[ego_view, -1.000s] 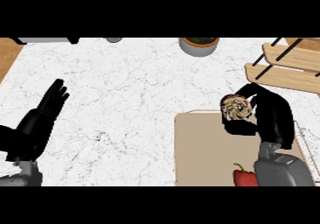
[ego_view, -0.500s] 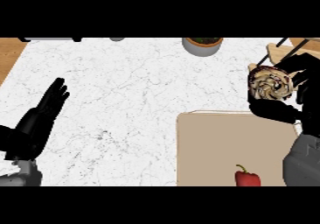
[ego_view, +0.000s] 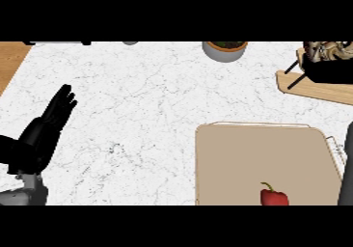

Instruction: Pick the cupcake from the tray and place it in the tiered shelf

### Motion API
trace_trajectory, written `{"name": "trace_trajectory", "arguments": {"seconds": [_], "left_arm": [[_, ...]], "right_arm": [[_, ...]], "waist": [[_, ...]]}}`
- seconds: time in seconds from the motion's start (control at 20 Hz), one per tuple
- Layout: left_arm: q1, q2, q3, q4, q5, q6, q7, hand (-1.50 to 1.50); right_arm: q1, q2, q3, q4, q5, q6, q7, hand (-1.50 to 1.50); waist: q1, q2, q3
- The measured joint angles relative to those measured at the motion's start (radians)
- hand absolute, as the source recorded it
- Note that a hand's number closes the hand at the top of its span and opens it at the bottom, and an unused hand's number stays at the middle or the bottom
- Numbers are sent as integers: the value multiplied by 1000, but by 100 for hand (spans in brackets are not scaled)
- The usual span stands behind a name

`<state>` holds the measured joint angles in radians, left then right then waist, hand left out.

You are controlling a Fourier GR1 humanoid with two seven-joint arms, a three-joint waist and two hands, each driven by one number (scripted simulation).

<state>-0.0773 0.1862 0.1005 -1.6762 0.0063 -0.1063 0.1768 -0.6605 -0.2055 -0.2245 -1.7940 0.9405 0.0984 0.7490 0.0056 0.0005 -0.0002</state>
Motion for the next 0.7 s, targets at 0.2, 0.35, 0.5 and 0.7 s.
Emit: {"name": "trace_trajectory", "arguments": {"seconds": [0.2,0.35,0.5,0.7], "left_arm": [[-5,1,-4,-12,3,-9,9,0],[-8,-3,-6,-7,5,-9,6,0],[-14,-10,-6,2,0,-3,-2,0],[-16,6,6,-5,7,-14,4,0]], "right_arm": [[-65,-3,-89,80,-105,-78,-64,150],[-121,70,-184,81,-248,-175,-88,150],[-174,67,-271,149,-377,-221,-148,150],[-152,-49,-244,254,-312,-185,-227,150]], "waist": [[3,1,1],[11,4,3],[11,5,3],[2,14,-6]]}}
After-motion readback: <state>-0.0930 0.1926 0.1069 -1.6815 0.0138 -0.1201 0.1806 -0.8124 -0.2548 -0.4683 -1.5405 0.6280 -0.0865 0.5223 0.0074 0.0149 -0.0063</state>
